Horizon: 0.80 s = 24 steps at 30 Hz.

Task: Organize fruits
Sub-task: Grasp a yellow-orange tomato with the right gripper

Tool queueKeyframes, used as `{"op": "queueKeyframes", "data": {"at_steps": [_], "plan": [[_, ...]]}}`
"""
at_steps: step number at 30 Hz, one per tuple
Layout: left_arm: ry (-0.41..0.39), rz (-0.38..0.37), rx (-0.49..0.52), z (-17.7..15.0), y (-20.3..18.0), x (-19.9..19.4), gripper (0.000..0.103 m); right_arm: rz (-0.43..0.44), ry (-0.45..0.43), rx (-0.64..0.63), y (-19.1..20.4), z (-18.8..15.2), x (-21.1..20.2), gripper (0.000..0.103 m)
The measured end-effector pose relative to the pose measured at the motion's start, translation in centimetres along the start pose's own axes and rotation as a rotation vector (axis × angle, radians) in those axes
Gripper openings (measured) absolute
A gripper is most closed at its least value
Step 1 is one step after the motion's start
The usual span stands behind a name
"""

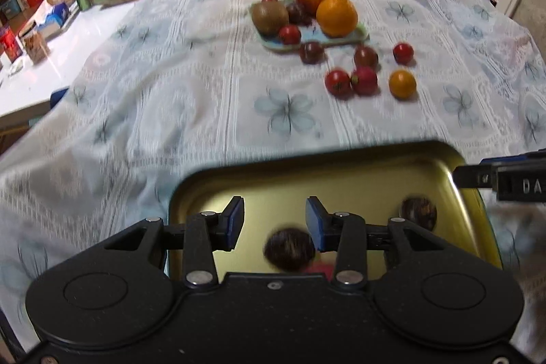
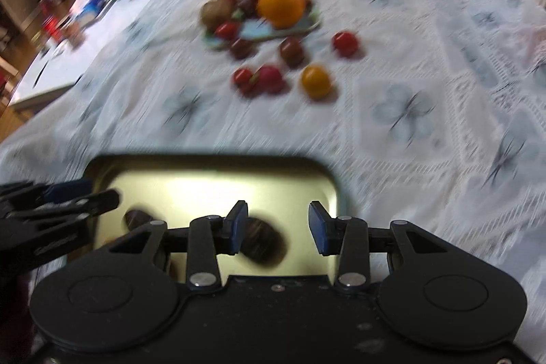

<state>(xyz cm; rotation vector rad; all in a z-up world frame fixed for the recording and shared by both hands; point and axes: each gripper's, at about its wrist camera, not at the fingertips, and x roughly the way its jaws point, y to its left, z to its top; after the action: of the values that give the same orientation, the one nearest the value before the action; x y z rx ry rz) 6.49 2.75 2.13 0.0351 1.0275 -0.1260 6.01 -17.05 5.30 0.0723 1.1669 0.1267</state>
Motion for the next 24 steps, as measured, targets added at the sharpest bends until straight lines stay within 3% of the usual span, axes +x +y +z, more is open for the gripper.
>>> {"op": "queueKeyframes", "data": {"at_steps": [12,20,24], "plan": [[0.009,-0.019,-0.005,7.0,-1.5,4.3,0.050,-0.059,-0.036,0.087,-2.7,9.1,5.9,0.044],[0.028,0.004,-0.020,8.9,-1.9,7.1,0.050,-0.107,0.004,0.106,-2.4,11.5,10.5,0.047],[0.034,0.006,-0.023,9.2,-1.8,8.0,0.050,-0.078,0.021,0.107,-2.1,12.1,11.6,0.050]]}}
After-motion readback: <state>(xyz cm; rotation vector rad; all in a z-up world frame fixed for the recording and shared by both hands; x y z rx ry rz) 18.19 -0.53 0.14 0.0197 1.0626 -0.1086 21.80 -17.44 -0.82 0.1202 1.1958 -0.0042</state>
